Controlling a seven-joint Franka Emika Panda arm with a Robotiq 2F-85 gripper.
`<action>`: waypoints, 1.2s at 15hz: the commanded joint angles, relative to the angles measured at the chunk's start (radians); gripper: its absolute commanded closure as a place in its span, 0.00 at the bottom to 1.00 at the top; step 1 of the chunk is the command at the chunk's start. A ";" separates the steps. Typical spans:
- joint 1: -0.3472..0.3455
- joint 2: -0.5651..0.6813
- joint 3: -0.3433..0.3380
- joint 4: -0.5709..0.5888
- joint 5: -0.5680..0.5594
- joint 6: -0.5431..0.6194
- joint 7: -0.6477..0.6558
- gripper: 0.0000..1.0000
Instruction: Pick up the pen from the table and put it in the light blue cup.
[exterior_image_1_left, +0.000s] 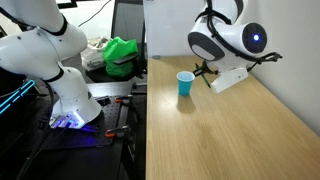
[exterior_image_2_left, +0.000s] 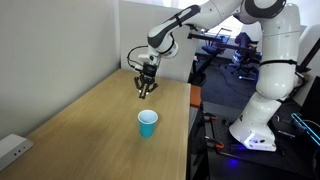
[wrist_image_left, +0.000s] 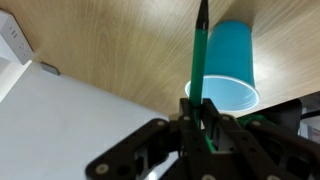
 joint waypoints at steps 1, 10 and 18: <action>0.112 -0.058 -0.144 0.014 0.074 -0.138 -0.003 0.96; 0.393 -0.056 -0.474 0.098 0.094 -0.421 0.078 0.96; 0.453 -0.033 -0.536 0.146 0.095 -0.572 0.048 0.96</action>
